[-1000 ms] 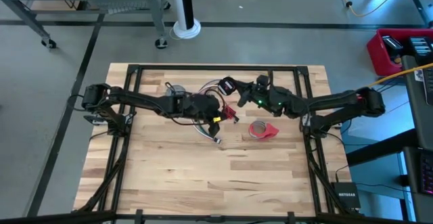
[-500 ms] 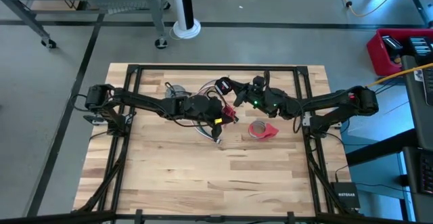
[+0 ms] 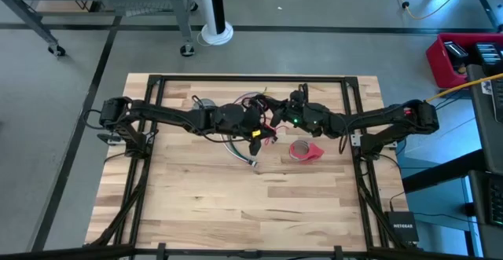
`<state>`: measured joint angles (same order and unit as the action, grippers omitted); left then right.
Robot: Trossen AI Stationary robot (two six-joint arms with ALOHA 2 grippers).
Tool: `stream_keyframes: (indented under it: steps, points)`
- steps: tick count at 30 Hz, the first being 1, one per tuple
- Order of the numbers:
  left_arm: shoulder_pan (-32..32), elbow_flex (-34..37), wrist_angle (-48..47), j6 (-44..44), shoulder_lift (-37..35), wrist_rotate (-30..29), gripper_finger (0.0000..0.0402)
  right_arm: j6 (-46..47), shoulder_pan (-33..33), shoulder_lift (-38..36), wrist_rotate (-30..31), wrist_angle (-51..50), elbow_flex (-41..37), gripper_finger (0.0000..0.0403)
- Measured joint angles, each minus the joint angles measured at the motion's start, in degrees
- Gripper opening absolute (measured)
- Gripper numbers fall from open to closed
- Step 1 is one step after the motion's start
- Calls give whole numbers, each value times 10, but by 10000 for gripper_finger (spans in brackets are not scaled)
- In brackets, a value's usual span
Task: Coil cords
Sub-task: Coil the red wire onto the spool
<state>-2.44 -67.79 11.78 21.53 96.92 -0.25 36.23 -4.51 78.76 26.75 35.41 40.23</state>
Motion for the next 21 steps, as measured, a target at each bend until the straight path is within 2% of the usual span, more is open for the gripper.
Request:
stream_keyframes:
  steps: [7, 13, 21]
  points:
    - [-16, 0, -48, 35, 0, 3, 0, 2, 0, 0, -23, -49, 0, 1]
    - [-27, 0, -53, 54, 0, 57, 0, 2, 1, 0, -51, -102, 0, 1]
    - [-37, 0, -55, 56, 0, 91, 0, 2, 1, -1, -84, -143, 0, 1]
